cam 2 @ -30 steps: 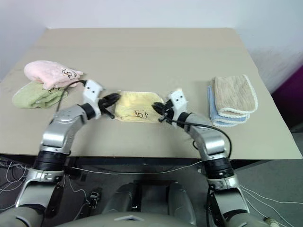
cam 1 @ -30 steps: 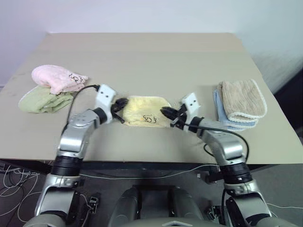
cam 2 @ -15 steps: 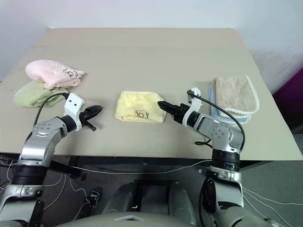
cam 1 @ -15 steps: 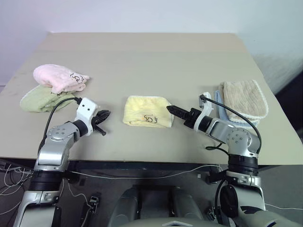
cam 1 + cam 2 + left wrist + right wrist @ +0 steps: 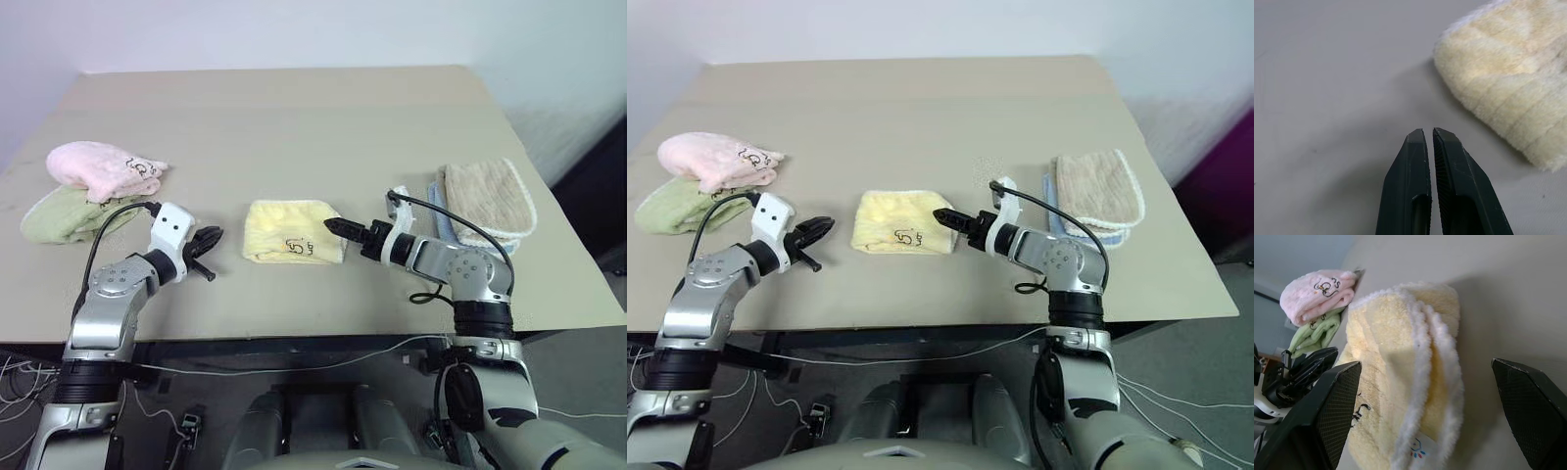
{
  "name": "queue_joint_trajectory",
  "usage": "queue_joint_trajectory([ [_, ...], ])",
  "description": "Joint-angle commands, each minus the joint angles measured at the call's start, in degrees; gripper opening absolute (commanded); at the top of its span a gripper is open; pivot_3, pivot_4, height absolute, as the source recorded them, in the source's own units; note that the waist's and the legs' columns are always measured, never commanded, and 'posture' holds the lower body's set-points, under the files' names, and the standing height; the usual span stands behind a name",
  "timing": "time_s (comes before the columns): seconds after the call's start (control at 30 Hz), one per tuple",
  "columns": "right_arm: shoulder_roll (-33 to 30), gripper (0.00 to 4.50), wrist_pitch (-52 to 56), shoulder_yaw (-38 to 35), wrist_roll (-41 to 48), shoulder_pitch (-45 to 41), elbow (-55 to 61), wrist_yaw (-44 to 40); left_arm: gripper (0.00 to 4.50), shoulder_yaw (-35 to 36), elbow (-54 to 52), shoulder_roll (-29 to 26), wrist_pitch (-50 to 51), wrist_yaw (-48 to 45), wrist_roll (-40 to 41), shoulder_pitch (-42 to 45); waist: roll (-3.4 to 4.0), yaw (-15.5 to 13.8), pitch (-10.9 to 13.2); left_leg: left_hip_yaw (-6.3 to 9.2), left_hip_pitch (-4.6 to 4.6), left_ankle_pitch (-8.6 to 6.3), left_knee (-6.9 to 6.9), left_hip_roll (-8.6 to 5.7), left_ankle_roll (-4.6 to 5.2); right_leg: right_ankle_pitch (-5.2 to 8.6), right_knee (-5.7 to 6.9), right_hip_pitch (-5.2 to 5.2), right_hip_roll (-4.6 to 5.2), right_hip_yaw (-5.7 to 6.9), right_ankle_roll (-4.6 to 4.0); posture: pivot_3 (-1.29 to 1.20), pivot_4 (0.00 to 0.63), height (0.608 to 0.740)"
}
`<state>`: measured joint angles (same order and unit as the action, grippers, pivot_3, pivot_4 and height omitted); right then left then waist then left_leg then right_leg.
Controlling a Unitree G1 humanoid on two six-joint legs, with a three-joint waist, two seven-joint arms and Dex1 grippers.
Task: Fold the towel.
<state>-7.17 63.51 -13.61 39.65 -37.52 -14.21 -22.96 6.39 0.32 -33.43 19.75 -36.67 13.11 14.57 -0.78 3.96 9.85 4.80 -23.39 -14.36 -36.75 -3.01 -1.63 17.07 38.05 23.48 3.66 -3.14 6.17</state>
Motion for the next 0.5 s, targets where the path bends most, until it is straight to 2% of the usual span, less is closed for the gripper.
queue_joint_trajectory([
  [0.03, 3.04, 4.46, 2.88, 3.23, 0.58, -0.97, -1.73, -0.54, 0.30, 1.65, -2.28, -0.29, -0.22, 0.49, 0.63, -0.58, 0.00, 0.13, 0.00, -0.02, 0.00, 0.00, 0.03, 0.00, 0.00, 0.00, 0.01, 0.04, 0.00, -0.04, 0.00, 0.00, 0.150, 0.740],
  [0.3, 5.13, 4.46, 4.29, 3.21, 0.86, -2.27, -2.14, -0.26, 0.30, 1.34, -2.34, -0.13, -0.49, 0.83, 0.55, -1.21, 0.00, -0.02, 0.00, -0.04, -0.01, 0.00, 0.10, -0.02, -0.01, 0.00, -0.01, 0.07, 0.03, -0.05, 0.00, 0.00, 0.150, 0.740],
  [0.33, 5.24, 4.09, 4.41, 2.85, 1.02, -2.27, -2.18, -0.13, 0.30, 1.31, -2.41, -0.13, -0.49, 0.85, 0.56, -1.30, 0.01, -0.03, 0.00, -0.04, 0.00, 0.00, 0.10, -0.02, -0.01, 0.00, -0.01, 0.07, 0.02, -0.05, 0.00, 0.00, 0.150, 0.740],
  [0.37, 5.22, 3.93, 4.50, 2.54, 1.15, -2.23, -2.21, -0.08, 0.30, 1.25, -2.39, -0.12, -0.53, 0.83, 0.52, -1.33, 0.01, -0.05, 0.00, -0.04, 0.00, 0.00, 0.11, -0.02, -0.01, 0.00, -0.01, 0.07, 0.02, -0.04, 0.00, 0.00, 0.150, 0.740],
  [0.5, 5.17, 2.55, 5.16, 1.41, 1.64, -1.86, -1.76, 0.16, 0.30, 0.86, -1.77, -0.07, -0.78, 0.71, 0.27, -0.97, 0.01, -0.16, 0.00, -0.04, -0.02, 0.00, 0.11, -0.04, -0.01, 0.00, -0.02, 0.08, 0.05, -0.04, 0.00, 0.00, 0.150, 0.740],
])
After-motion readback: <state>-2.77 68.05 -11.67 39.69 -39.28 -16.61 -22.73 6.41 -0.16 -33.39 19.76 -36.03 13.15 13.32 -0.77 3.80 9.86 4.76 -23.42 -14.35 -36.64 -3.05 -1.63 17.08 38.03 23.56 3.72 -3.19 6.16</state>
